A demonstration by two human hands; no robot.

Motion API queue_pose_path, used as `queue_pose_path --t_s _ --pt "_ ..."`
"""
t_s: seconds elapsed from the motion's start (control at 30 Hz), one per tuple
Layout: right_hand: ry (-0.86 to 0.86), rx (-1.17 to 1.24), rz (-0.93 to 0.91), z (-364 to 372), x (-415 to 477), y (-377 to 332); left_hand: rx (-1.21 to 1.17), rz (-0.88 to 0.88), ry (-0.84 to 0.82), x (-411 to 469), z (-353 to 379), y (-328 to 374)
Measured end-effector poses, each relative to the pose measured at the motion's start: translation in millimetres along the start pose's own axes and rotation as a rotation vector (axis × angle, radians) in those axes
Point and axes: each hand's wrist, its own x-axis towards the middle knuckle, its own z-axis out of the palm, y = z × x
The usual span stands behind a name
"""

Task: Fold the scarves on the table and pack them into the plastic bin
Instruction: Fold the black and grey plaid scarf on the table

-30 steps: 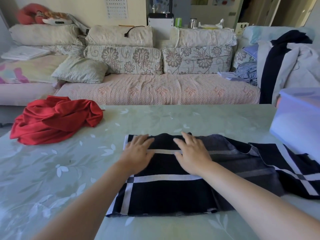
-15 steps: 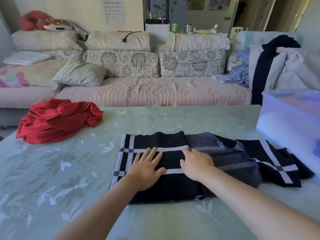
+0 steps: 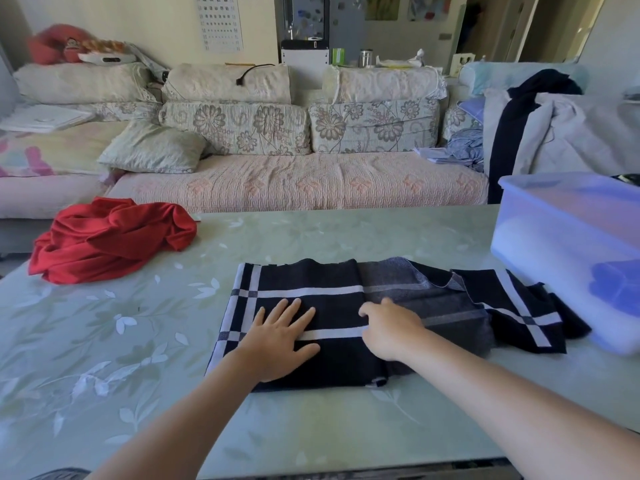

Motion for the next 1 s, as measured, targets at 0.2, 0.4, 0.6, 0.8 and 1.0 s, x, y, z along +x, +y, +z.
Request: queue_pose_path --t_s 0.2,0.4,0.6,0.8,1.0 --pt "0.057 -0.086 -0.363 18 -2 0 0.004 0.022 0.011 3 5 14" --pt "0.12 -0.19 -0.364 18 9 0 -0.061 -0.02 0.149 5 -8 -4" --pt "0.146 -0.093 -0.461 13 34 -35 -0.065 -0.16 0.1 -27 -15 -45" --pt "0.091 -0.024 -0.574 22 57 -109 -0.148 -0.197 0.155 -61 -16 -81" --pt "0.138 -0.188 -0.623 15 117 -177 -0.167 -0.186 0.204 -66 -16 -100"
